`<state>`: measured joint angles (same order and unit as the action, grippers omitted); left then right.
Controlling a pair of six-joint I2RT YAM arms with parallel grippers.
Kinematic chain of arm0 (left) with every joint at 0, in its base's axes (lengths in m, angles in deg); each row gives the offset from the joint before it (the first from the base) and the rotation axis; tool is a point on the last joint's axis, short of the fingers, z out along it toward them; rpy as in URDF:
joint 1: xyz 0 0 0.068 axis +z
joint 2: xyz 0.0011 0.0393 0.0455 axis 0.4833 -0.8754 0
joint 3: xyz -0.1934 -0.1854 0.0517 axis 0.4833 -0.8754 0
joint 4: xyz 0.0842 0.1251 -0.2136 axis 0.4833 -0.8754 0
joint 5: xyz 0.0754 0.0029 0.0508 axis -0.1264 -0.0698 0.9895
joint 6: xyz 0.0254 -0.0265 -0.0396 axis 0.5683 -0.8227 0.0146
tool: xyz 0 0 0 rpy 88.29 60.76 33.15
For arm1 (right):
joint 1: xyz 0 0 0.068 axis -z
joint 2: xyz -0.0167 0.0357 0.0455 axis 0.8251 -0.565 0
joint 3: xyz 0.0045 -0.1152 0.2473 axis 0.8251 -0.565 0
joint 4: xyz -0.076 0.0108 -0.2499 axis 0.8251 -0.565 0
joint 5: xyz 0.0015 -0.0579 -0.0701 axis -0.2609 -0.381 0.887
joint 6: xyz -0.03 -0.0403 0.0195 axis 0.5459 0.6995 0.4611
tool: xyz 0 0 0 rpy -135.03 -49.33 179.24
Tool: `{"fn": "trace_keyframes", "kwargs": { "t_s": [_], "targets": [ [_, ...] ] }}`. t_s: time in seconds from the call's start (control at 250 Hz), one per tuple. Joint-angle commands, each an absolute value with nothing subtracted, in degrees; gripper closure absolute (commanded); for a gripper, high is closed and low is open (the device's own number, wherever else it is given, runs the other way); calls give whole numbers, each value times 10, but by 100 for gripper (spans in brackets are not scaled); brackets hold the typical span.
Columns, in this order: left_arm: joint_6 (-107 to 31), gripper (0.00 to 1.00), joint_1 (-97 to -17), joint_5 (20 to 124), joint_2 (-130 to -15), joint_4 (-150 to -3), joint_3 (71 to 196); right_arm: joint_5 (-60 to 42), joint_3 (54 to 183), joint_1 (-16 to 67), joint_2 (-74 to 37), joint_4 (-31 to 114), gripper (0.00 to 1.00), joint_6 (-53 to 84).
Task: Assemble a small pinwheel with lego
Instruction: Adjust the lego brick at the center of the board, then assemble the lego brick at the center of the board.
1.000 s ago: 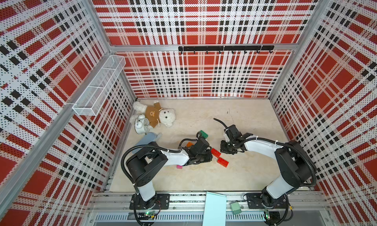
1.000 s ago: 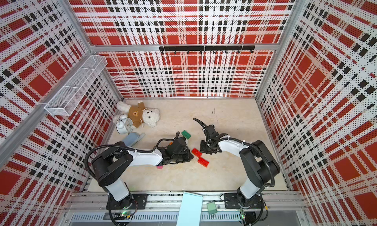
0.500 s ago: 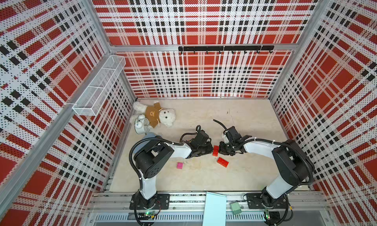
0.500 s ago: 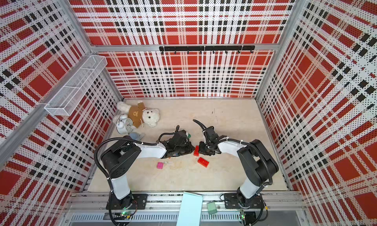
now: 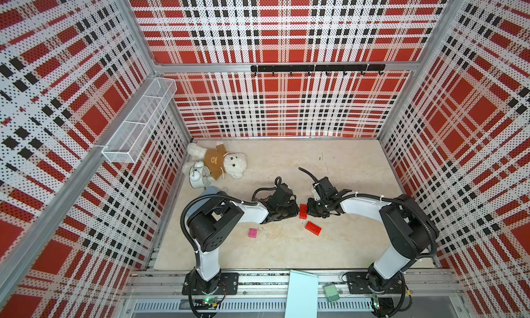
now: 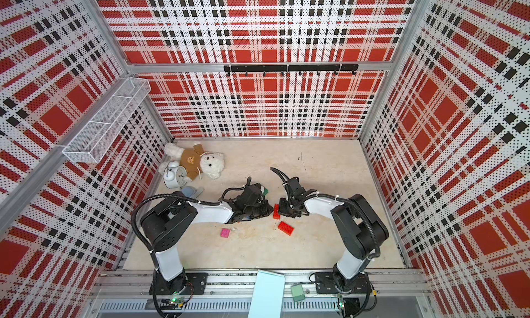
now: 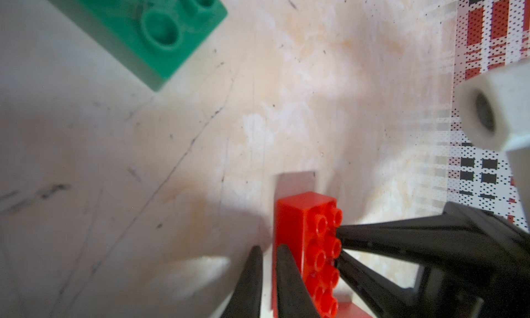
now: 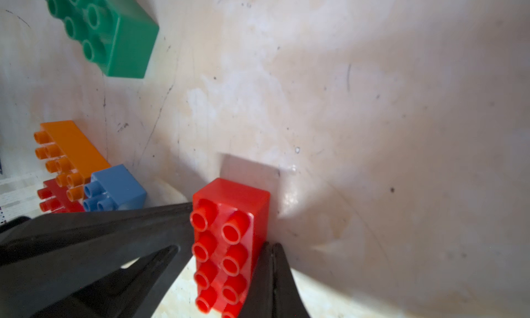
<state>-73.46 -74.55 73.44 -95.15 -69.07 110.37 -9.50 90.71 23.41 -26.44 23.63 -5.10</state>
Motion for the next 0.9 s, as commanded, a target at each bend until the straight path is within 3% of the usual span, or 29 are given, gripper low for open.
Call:
{"fn": "trace_keyframes", "kwargs": {
  "t_s": [0.0,0.204,0.44,0.616,0.896],
  "targets": [
    [-736,84,-738,733,-935,-710,1085,-70,912,236,-265,229,98,-56],
    [-734,79,-748,710,-838,-724,1027,-61,881,259,-195,175,97,-39],
    [-780,79,-828,691,-743,-754,950,-91,812,260,-119,143,96,-37],
    [-804,79,-874,692,-771,-737,970,-94,787,260,-99,154,96,-44],
    [-833,81,-883,694,-880,-667,1004,-104,775,248,-112,179,97,-55]
  ]
}}
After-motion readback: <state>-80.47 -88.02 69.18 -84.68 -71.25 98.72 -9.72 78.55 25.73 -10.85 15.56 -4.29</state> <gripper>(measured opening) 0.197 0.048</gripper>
